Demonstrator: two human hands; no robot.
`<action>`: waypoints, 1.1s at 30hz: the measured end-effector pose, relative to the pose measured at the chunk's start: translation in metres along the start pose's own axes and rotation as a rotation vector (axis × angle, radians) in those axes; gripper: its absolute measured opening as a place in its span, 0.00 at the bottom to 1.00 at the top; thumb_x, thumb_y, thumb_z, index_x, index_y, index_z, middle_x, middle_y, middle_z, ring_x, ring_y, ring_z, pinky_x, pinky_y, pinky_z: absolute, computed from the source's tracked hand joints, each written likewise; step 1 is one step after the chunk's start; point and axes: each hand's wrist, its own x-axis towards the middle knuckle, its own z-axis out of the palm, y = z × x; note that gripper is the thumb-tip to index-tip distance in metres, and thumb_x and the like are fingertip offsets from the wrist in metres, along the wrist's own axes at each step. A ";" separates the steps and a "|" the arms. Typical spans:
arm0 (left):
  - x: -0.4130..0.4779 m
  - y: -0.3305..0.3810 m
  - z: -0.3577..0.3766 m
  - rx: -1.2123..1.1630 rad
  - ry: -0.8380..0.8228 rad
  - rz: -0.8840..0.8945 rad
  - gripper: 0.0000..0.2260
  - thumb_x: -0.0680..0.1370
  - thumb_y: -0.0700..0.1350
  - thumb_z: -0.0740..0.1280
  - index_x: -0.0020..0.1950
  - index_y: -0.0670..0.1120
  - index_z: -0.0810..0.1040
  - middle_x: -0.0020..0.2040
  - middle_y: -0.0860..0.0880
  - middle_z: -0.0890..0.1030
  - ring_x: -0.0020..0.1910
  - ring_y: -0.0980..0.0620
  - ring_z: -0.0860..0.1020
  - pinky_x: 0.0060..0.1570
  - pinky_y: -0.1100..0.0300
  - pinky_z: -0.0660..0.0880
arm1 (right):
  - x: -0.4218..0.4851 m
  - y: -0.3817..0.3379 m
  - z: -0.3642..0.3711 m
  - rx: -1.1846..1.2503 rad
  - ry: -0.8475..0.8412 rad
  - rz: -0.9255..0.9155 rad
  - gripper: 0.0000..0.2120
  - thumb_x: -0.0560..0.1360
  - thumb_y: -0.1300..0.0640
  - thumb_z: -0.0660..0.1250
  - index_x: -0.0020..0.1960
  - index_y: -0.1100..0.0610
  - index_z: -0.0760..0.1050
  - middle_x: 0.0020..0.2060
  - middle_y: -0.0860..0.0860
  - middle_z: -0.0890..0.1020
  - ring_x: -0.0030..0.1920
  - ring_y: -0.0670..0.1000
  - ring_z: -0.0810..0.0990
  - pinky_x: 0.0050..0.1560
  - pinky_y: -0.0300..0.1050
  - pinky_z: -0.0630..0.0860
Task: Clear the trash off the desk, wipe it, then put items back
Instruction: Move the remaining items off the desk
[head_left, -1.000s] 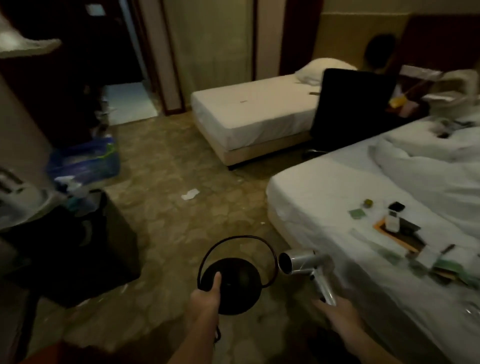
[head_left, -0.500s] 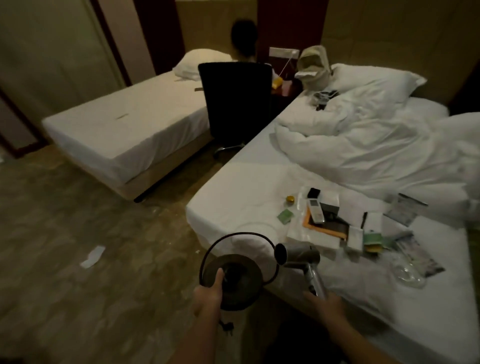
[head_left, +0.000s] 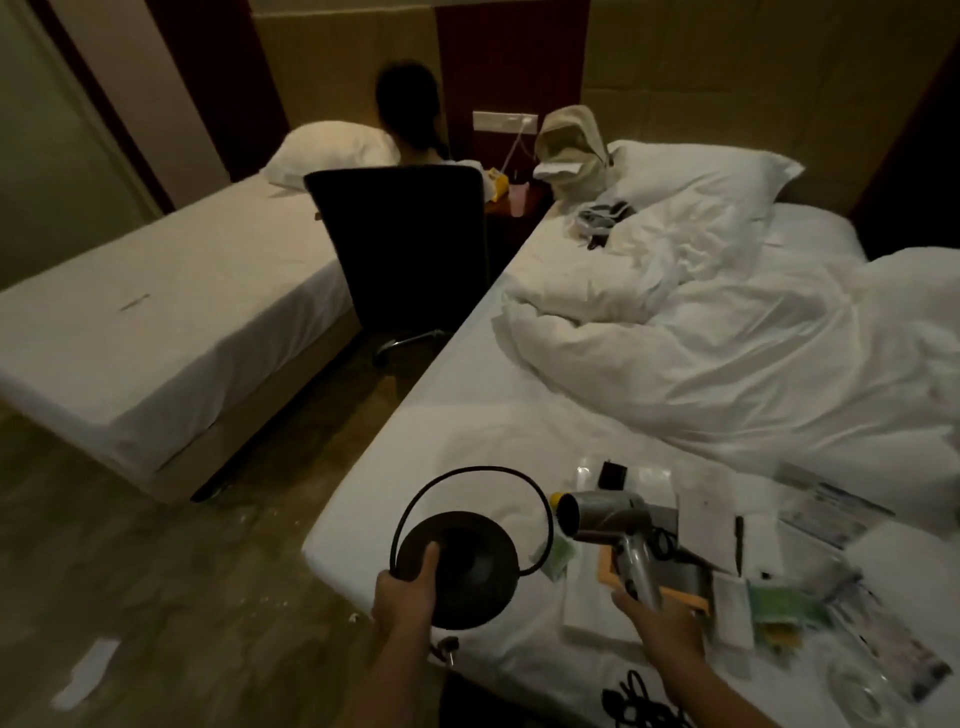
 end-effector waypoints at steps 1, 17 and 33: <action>0.013 0.013 0.009 0.032 -0.004 0.010 0.35 0.72 0.59 0.71 0.69 0.37 0.66 0.66 0.36 0.72 0.64 0.35 0.71 0.62 0.44 0.72 | 0.009 -0.009 0.004 0.015 0.011 0.012 0.14 0.70 0.51 0.74 0.47 0.59 0.75 0.38 0.57 0.78 0.41 0.58 0.77 0.42 0.50 0.74; 0.139 0.168 0.136 0.329 -0.358 0.226 0.31 0.70 0.56 0.75 0.60 0.37 0.68 0.57 0.35 0.76 0.51 0.39 0.76 0.53 0.47 0.74 | 0.101 -0.095 0.058 0.195 0.230 0.109 0.24 0.71 0.54 0.73 0.62 0.62 0.71 0.49 0.59 0.80 0.48 0.60 0.80 0.52 0.58 0.78; 0.128 0.174 0.197 0.891 -0.730 0.771 0.26 0.69 0.54 0.75 0.62 0.45 0.71 0.58 0.45 0.76 0.57 0.46 0.76 0.51 0.55 0.74 | 0.087 -0.096 0.038 0.190 0.429 0.016 0.21 0.73 0.64 0.70 0.64 0.60 0.70 0.57 0.55 0.76 0.54 0.51 0.73 0.51 0.43 0.72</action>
